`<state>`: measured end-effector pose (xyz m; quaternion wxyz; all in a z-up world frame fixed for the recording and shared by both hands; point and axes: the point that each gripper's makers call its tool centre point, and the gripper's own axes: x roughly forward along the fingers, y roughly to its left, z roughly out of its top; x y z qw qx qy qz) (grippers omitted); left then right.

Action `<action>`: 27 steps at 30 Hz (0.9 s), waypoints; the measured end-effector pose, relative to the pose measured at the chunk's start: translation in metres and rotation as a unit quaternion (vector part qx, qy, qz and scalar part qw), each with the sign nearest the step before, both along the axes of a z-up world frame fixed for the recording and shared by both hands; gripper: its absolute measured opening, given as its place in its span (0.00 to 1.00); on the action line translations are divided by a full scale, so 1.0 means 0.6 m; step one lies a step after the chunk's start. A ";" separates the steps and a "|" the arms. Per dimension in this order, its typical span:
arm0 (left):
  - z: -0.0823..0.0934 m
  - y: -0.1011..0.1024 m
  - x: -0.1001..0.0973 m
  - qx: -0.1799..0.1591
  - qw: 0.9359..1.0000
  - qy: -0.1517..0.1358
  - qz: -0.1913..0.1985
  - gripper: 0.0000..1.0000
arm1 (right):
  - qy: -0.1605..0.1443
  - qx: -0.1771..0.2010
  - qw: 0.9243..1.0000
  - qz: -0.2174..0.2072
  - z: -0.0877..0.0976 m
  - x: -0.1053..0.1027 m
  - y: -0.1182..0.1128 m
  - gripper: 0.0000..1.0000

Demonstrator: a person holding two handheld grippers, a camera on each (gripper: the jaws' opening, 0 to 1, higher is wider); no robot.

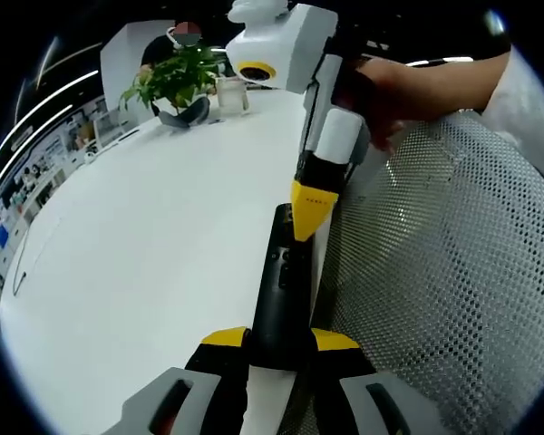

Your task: Press the specified remote control buttons in sequence, fully releasing each button before pressing the next.

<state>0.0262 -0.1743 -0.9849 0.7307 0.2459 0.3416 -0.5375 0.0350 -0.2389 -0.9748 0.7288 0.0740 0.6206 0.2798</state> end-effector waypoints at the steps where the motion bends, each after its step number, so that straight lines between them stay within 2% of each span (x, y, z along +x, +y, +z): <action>1: 0.000 0.000 0.000 0.000 1.000 0.000 0.000 0.25 | 0.002 -0.001 1.000 -0.007 0.000 0.002 -0.003 0.00; 10: 0.000 0.000 0.001 0.002 1.000 -0.004 -0.004 0.25 | 0.022 0.002 1.000 -0.011 -0.002 -0.002 -0.001 0.00; 21: 0.000 0.001 0.004 0.003 1.000 -0.005 -0.006 0.25 | 0.026 0.001 1.000 -0.014 -0.002 -0.001 -0.002 0.00; 27: 0.000 0.000 0.006 0.003 1.000 -0.006 -0.008 0.25 | 0.017 -0.010 1.000 0.001 -0.005 -0.001 -0.001 0.00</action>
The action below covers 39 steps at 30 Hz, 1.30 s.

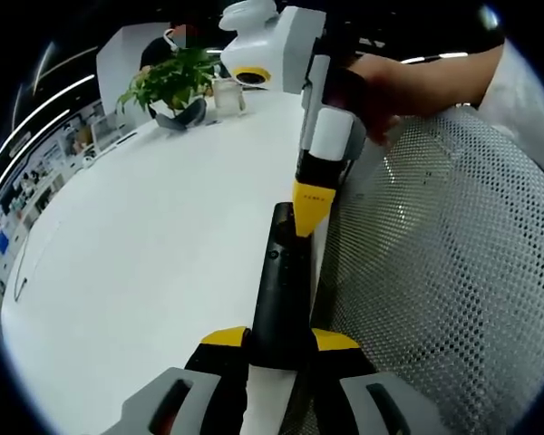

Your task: Press the specified remote control buttons in sequence, fully releasing each button before pressing the next.

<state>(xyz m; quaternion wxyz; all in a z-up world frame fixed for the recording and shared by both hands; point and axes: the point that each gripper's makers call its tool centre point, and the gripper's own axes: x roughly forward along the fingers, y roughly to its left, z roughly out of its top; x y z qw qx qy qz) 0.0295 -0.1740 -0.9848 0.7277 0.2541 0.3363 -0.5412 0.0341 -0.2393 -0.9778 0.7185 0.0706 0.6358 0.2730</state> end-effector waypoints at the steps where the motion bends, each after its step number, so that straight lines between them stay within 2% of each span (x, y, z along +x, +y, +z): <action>1: 0.000 0.000 0.000 0.000 1.000 0.000 0.000 0.25 | -0.004 -0.003 1.000 0.005 0.000 0.000 0.000 0.00; 8: -0.001 0.000 0.001 0.002 1.000 -0.006 -0.007 0.25 | -0.019 -0.021 0.999 0.034 -0.004 -0.001 0.000 0.00; 17: -0.001 -0.001 -0.001 0.003 1.000 -0.007 -0.008 0.25 | -0.032 -0.030 0.998 0.042 -0.003 -0.002 -0.001 0.00; 25: -0.001 -0.002 -0.002 0.004 1.000 -0.009 -0.010 0.25 | -0.013 -0.010 1.000 0.018 0.001 -0.002 0.000 0.00; 27: -0.001 -0.002 -0.002 0.004 1.000 -0.009 -0.010 0.25 | -0.005 0.005 1.000 0.014 0.004 -0.004 0.008 0.00; 32: 0.000 -0.002 -0.001 0.004 1.000 -0.009 -0.010 0.25 | -0.037 -0.021 0.999 0.018 0.005 0.007 0.001 0.00; 37: 0.000 -0.002 -0.001 0.004 1.000 -0.009 -0.010 0.25 | -0.049 -0.024 0.998 0.019 0.004 0.012 0.001 0.00; 39: 0.000 -0.002 -0.001 0.004 1.000 -0.009 -0.010 0.25 | -0.064 -0.027 0.997 0.024 0.005 0.017 0.003 0.00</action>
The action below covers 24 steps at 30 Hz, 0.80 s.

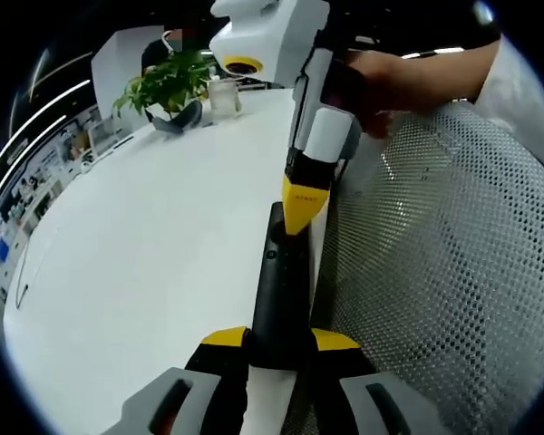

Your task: Press the specified remote control buttons in sequence, fully releasing each button before pressing the next.

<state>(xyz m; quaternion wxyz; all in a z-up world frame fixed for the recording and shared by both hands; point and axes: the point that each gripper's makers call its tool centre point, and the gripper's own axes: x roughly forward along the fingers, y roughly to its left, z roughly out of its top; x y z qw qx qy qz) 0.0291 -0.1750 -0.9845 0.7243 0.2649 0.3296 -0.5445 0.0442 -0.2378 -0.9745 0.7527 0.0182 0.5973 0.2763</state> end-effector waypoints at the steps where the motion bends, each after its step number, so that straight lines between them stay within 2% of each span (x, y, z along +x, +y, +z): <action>1: 0.000 0.000 0.000 0.000 1.000 0.000 0.001 0.25 | -0.004 0.000 1.000 0.002 0.001 0.001 0.001 0.00; 6: 0.001 0.001 0.000 -0.001 1.000 0.002 0.002 0.25 | -0.009 -0.007 1.000 0.010 -0.002 0.002 0.002 0.00; 14: 0.001 0.001 -0.001 -0.002 1.000 0.003 0.004 0.25 | 0.004 0.011 1.000 -0.011 -0.003 0.004 0.000 0.00; 24: 0.001 0.001 -0.001 -0.004 1.000 0.007 0.008 0.25 | 0.004 0.019 1.000 -0.019 -0.002 0.003 0.000 0.00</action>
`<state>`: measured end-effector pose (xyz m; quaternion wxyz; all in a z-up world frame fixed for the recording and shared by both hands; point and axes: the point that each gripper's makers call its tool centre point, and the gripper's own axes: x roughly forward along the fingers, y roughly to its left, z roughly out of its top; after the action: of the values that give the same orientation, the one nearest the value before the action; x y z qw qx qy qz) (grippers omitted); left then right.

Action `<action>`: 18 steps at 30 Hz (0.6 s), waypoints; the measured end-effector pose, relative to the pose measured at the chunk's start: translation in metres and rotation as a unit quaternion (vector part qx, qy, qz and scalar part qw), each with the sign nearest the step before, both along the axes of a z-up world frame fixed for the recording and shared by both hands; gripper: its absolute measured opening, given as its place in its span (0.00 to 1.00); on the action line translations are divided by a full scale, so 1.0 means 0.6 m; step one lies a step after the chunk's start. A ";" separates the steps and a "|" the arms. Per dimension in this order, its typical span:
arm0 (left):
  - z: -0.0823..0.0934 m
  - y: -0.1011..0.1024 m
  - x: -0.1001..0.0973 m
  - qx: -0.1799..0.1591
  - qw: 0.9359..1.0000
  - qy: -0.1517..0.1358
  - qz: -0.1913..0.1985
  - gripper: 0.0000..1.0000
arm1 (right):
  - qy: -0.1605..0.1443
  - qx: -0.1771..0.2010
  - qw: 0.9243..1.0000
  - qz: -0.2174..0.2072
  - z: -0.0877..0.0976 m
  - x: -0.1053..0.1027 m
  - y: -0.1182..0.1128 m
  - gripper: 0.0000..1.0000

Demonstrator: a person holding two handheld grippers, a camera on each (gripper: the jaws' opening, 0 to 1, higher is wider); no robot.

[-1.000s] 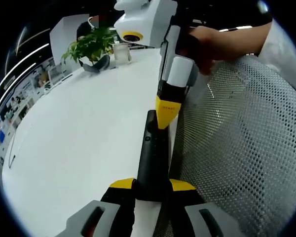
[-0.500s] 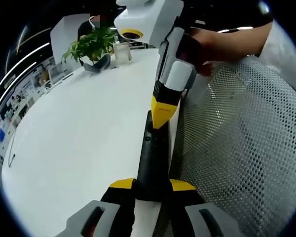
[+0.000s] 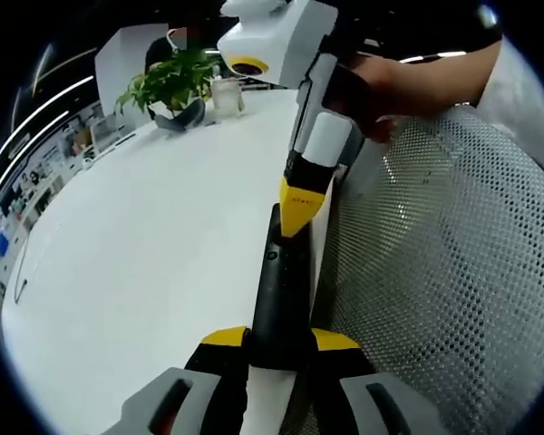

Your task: Press the specified remote control buttons in sequence, fully releasing each button before pressing the next.

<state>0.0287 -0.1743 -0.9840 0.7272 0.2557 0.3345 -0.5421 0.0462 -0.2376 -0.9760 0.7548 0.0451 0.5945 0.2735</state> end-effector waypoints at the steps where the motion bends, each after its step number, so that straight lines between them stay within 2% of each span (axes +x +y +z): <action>1: 0.000 0.000 0.000 0.000 1.000 0.000 0.000 0.25 | 0.001 0.002 1.000 -0.003 -0.001 0.001 -0.001 0.00; 18: -0.001 -0.003 -0.002 0.008 1.000 0.005 0.003 0.25 | 0.008 0.009 1.000 -0.008 -0.001 -0.001 -0.001 0.00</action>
<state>0.0273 -0.1759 -0.9847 0.7250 0.2574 0.3435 -0.5387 0.0456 -0.2385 -0.9767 0.7518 0.0586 0.5975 0.2729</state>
